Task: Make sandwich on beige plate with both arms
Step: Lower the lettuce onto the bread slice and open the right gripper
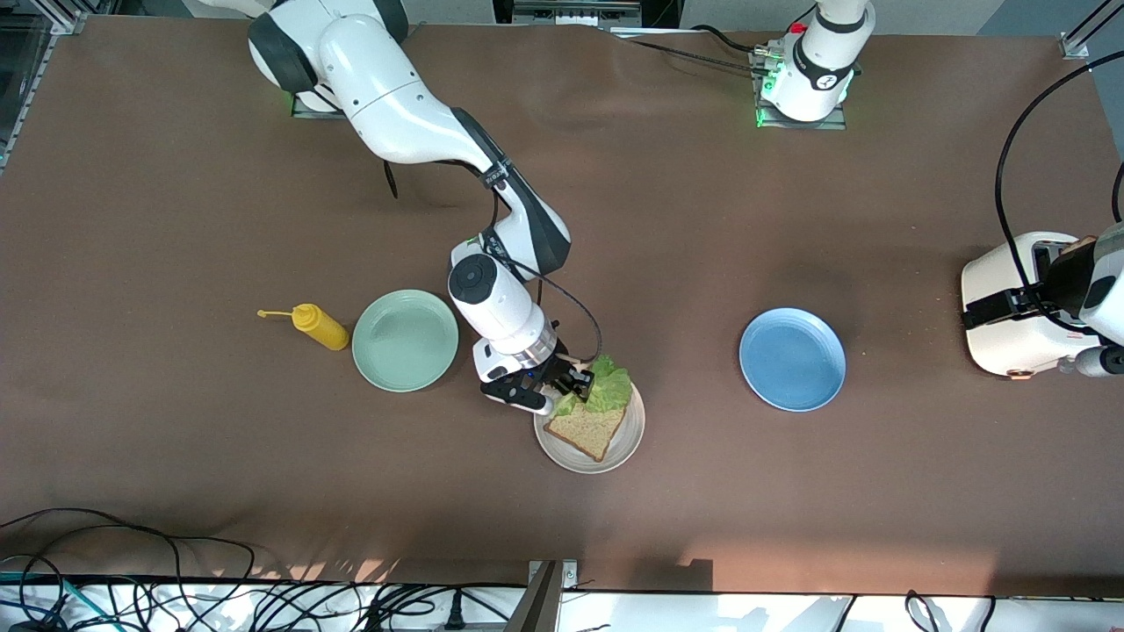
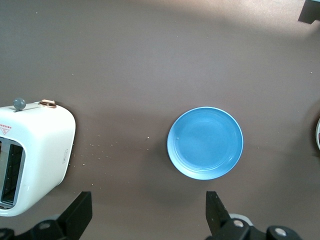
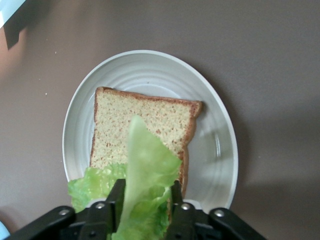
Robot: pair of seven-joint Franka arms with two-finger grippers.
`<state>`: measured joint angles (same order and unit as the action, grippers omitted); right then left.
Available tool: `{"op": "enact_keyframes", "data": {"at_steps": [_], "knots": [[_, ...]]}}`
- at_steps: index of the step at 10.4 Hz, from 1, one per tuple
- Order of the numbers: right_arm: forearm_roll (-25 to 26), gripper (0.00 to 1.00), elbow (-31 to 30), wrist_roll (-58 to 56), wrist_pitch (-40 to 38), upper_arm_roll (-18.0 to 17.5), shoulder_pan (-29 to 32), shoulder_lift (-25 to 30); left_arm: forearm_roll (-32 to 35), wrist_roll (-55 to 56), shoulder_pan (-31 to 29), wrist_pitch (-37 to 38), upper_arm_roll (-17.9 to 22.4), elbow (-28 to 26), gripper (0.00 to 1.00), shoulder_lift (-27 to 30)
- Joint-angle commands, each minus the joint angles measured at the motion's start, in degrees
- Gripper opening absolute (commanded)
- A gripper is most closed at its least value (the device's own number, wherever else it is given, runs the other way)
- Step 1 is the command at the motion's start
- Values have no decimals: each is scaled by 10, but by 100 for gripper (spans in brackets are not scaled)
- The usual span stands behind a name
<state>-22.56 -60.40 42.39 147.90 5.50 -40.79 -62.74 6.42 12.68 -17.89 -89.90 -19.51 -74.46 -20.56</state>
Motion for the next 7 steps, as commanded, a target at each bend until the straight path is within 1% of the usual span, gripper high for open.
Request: {"op": "enact_keyframes", "data": {"at_steps": [1,4,7], "knots": [[-7,100,21,-59,-35,8,-5,-14,10,-12,-2,2,-2,-10,100,11],[-8,100,25,-106,-101,24,-4,-8,10,-12,-2,2,-2,-10,100,11],[-12,100,26,-176,-111,25,3,-8,11,-11,-1,2,-3,-10,100,11]]}}
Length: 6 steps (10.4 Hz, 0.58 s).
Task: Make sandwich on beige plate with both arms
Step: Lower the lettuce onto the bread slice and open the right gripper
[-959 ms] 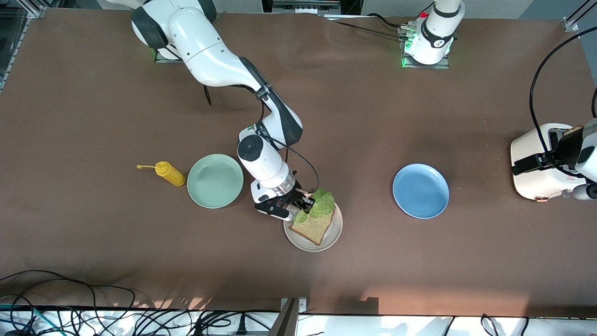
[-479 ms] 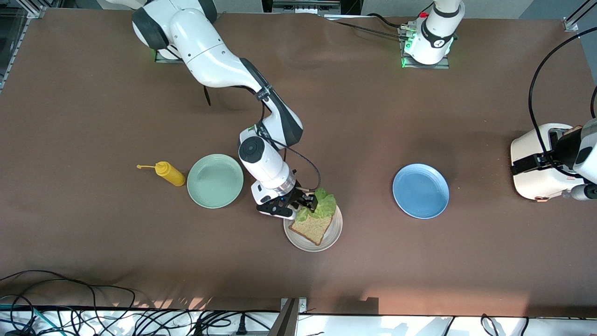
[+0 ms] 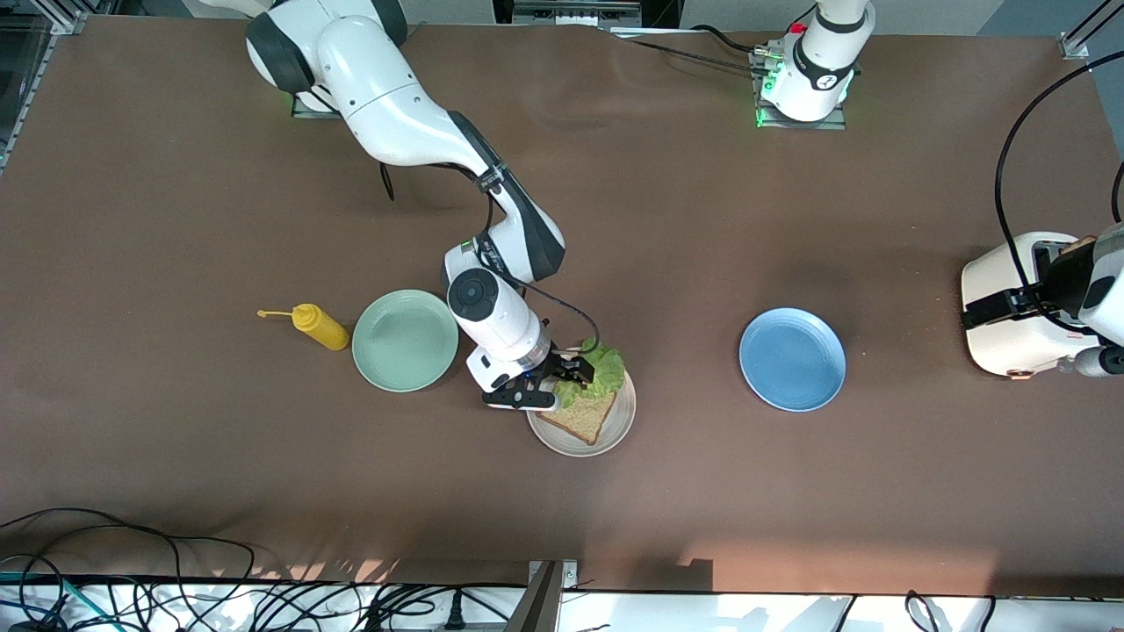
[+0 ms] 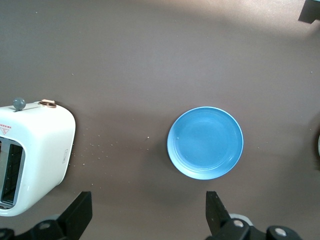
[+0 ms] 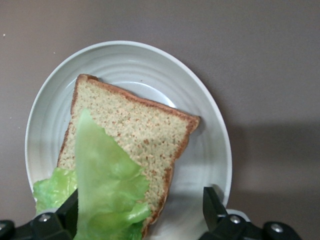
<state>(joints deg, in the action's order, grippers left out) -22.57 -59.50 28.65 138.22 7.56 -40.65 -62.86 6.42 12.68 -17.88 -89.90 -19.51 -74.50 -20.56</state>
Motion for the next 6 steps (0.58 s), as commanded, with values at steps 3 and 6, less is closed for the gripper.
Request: {"op": "enact_keyframes", "data": {"at_steps": [3,6], "knots": [[-12,100,18,-55,-38,5,-8,-4,10,-11,-1,2,-3,-10,100,11],[-9,100,14,-57,-72,16,-16,39,10,-11,-1,2,-3,-10,100,11]]}}
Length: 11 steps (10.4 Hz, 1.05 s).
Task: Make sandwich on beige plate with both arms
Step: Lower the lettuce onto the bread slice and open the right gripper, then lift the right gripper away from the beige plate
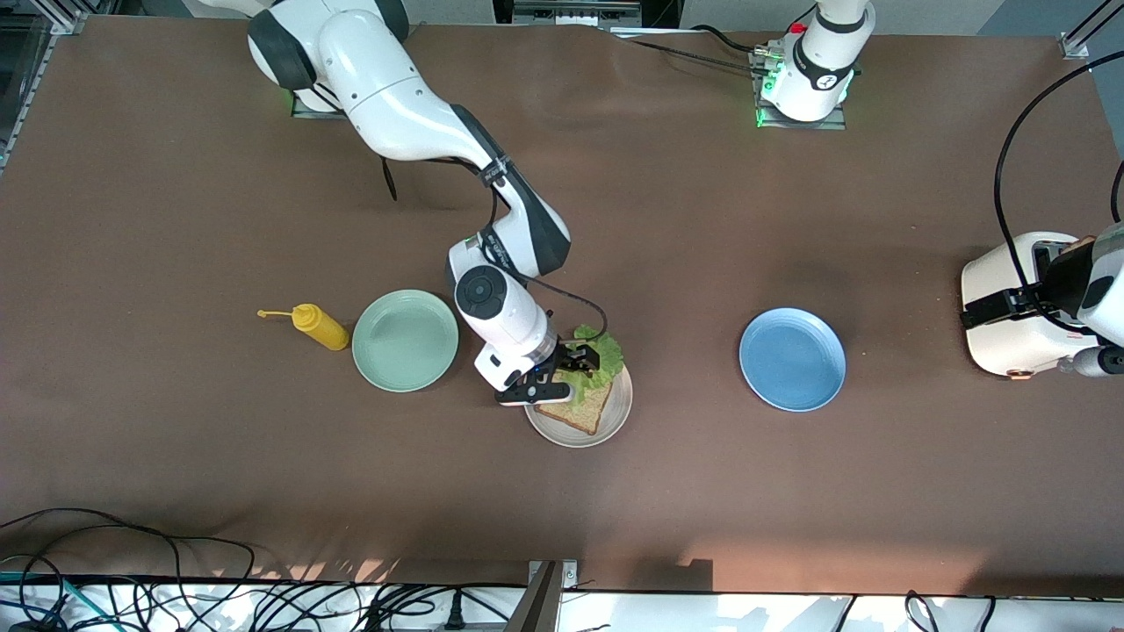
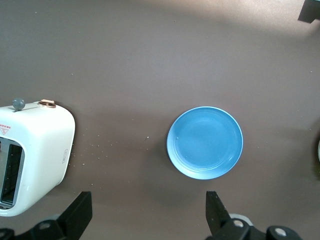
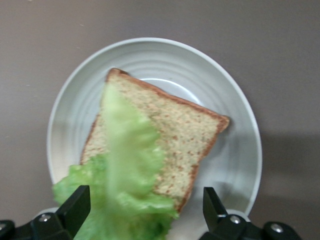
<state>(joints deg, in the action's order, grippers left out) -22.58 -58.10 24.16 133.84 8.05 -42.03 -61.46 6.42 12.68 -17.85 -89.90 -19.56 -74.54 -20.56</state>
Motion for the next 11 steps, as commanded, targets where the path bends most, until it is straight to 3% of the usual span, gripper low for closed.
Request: {"op": "enact_keyframes", "data": {"at_steps": [1,5,11], "knots": [[-9,100,0,-28,-27,12,3,32,10,-11,-2,2,-2,-10,100,11],[-13,100,-23,-88,-70,14,36,80,11,-12,-3,2,-2,-9,100,11],[26,100,-210,-287,-206,50,102,264,18,-55,-59,2,2,4,100,15]]}}
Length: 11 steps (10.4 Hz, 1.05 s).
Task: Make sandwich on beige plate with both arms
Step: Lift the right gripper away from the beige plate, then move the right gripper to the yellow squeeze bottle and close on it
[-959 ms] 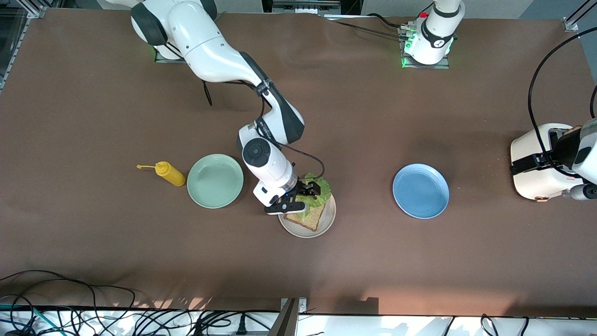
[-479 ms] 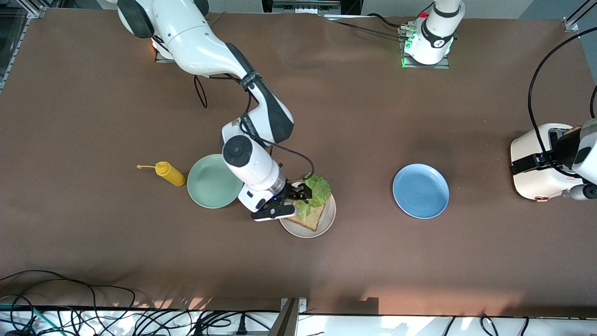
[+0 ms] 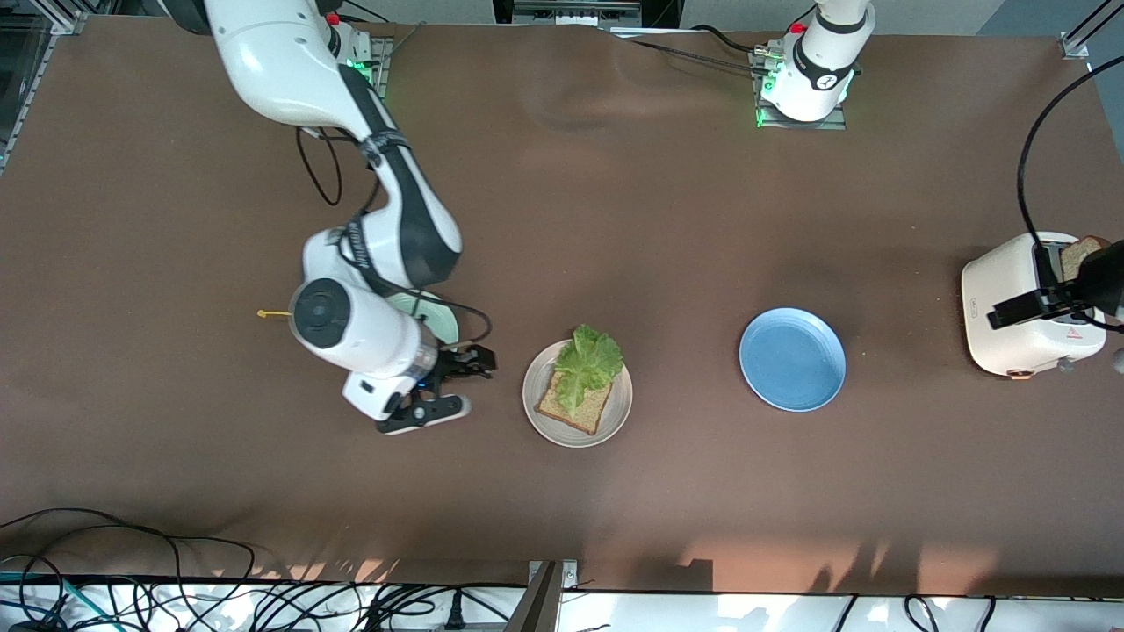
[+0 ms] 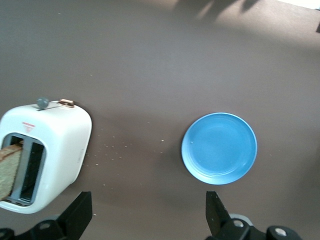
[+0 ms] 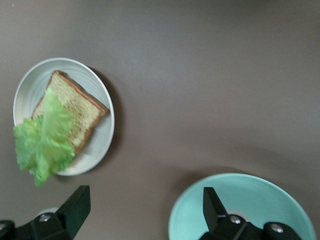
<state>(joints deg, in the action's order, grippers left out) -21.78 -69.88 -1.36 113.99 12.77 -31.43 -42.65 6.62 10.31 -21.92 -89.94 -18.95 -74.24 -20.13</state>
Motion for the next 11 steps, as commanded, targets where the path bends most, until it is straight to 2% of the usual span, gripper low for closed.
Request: {"op": "enact_keyframes", "data": {"at_steps": [1,3,5,7,9,11], "knots": [[35,100,-131,-47,-14,4,2,112,16,-50,-29,3,-4,1,100,11],[81,100,-187,-85,-48,4,27,180,17,-75,-37,3,1,0,100,12],[102,100,-200,-145,-88,4,55,214,16,-85,-47,3,1,1,100,12],[124,100,-239,-186,-95,4,76,261,9,-85,-47,3,0,0,100,12],[121,100,-265,-313,-96,4,108,295,8,-84,-47,3,-1,-2,100,13],[113,100,-267,-447,-119,3,139,302,8,-83,-47,7,-4,-4,100,17]]}}
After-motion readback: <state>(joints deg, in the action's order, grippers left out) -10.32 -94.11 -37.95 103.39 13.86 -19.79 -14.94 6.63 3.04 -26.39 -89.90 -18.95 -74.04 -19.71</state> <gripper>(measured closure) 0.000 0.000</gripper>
